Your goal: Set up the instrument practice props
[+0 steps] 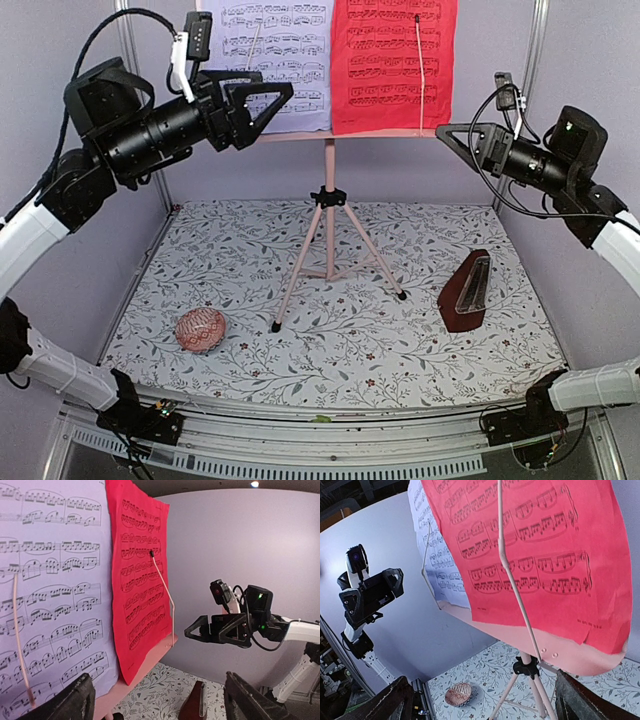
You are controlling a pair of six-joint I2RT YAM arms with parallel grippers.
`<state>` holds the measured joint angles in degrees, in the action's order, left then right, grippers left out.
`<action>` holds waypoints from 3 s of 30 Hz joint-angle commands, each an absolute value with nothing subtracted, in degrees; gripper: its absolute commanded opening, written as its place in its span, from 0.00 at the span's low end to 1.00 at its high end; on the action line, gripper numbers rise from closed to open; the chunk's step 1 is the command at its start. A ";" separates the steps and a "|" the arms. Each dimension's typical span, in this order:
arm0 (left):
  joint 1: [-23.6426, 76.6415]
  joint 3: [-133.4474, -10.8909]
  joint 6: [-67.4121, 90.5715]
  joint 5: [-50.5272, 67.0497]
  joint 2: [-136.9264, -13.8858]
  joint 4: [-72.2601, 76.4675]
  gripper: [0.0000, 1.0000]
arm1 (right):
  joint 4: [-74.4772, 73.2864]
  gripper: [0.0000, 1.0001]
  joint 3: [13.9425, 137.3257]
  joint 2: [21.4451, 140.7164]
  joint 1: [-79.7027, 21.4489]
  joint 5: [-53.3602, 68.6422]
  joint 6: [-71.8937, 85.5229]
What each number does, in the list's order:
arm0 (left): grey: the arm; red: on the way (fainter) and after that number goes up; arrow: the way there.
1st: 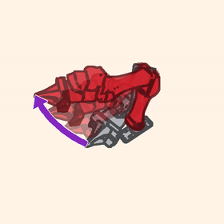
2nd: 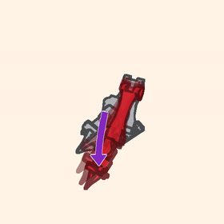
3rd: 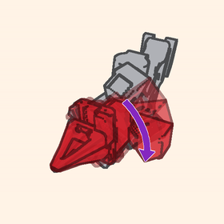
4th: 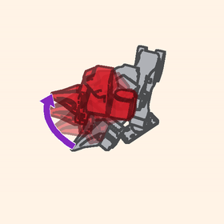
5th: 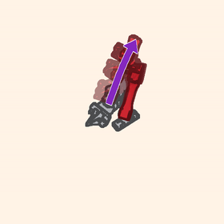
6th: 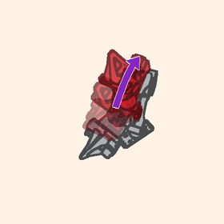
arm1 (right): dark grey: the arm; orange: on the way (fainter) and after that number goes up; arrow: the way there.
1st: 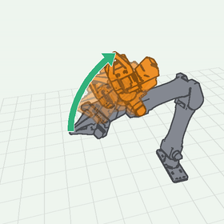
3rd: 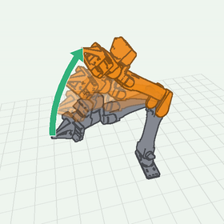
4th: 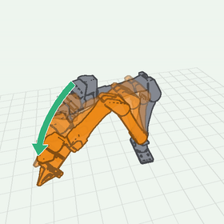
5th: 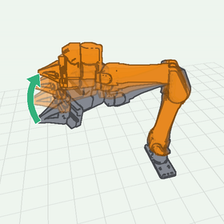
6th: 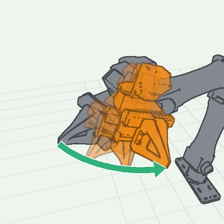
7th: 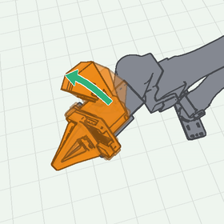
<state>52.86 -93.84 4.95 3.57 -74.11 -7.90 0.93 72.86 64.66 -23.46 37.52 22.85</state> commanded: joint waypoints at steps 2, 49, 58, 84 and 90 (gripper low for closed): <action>53.80 -80.43 8.56 -0.45 -63.80 -2.38 0.91 | 0.04 0.99 64.60 61.86 -25.16 34.70 21.42; 43.33 -56.09 29.55 -8.31 -97.89 -2.54 0.93 | 6.71 0.99 60.53 101.25 -30.57 14.03 20.57; 38.01 -63.12 27.28 -5.88 -103.77 -4.24 0.92 | 5.31 0.99 68.52 107.71 -27.34 17.97 19.22; 29.05 -90.90 21.02 -0.41 -122.42 -11.67 0.92 | -1.82 0.99 97.84 125.76 -22.68 23.46 16.00; 29.31 -89.44 20.87 0.58 -118.03 -12.00 0.92 | -1.99 0.99 95.89 121.29 -22.79 23.26 15.82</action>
